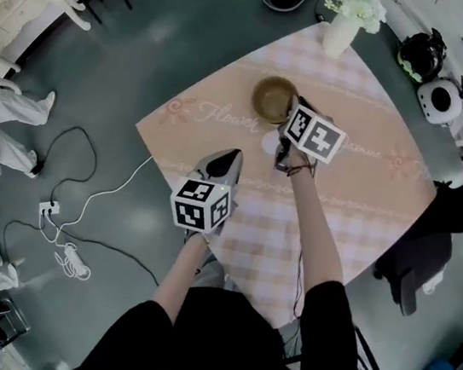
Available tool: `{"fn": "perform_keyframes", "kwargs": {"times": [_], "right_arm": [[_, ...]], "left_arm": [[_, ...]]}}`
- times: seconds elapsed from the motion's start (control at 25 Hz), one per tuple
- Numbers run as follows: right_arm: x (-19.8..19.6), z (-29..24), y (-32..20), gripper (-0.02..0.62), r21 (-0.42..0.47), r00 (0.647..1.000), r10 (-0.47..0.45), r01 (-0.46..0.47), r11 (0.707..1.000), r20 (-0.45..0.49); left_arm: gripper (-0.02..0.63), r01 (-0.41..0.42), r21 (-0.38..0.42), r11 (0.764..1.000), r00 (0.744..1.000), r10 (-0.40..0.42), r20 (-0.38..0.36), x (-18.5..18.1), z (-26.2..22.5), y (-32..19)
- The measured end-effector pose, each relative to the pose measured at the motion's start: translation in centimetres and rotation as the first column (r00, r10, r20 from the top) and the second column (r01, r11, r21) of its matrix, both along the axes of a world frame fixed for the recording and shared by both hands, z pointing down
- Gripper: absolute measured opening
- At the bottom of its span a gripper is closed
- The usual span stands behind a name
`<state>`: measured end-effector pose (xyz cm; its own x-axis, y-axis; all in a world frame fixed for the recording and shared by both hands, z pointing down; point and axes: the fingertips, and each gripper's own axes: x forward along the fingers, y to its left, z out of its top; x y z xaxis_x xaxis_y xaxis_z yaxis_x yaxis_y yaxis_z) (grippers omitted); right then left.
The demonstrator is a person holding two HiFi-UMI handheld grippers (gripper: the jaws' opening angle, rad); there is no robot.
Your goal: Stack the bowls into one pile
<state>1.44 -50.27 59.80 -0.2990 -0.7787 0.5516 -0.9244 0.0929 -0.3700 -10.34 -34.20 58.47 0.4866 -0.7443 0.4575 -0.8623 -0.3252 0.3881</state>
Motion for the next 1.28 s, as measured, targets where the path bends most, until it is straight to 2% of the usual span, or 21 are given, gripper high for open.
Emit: {"fn": "perform_keyframes", "kwargs": {"times": [0.48,0.56,0.72,0.84,0.96,1.08,1.28], "right_arm": [[-0.1,0.4,-0.2,0.023,0.025,0.991,-0.054,0.057,0.998,-0.123],[-0.1,0.3,-0.2,0.065,0.033,0.989,-0.059,0.064,0.997,-0.139],[0.0,-0.1,-0.1,0.087,0.044,0.989,-0.052,0.059,0.997,-0.14],[0.1,-0.8,0.2,0.089,0.06,0.993,-0.045,0.052,0.997,-0.112],[0.1,-1.7,1.2,0.064,0.093,0.997,-0.045,0.05,0.994,-0.058],[-0.1,-2.1,2.8,0.016,0.121,0.997,-0.078,0.079,0.99,-0.013],[-0.7,-3.5,6.1,-0.006,0.152,0.987,-0.143,0.132,0.98,0.07]], "left_arm": [[-0.003,0.002,-0.011,1.0,1.0,-0.002,-0.004,0.3,0.3,0.3],[-0.003,0.002,-0.009,1.0,1.0,-0.002,-0.005,0.2,0.2,0.3],[-0.003,0.004,-0.004,1.0,1.0,-0.004,-0.006,0.0,-0.1,0.3],[-0.003,0.009,0.004,1.0,1.0,-0.008,-0.009,-0.1,-0.7,0.5],[-0.003,0.016,0.016,1.0,1.0,-0.016,-0.015,-0.3,-1.3,1.1],[-0.003,0.02,0.037,0.999,1.0,-0.019,-0.018,-0.7,-2.1,1.6],[-0.002,0.021,0.09,0.996,1.0,-0.02,-0.007,-1.5,-4.0,2.6]]}}
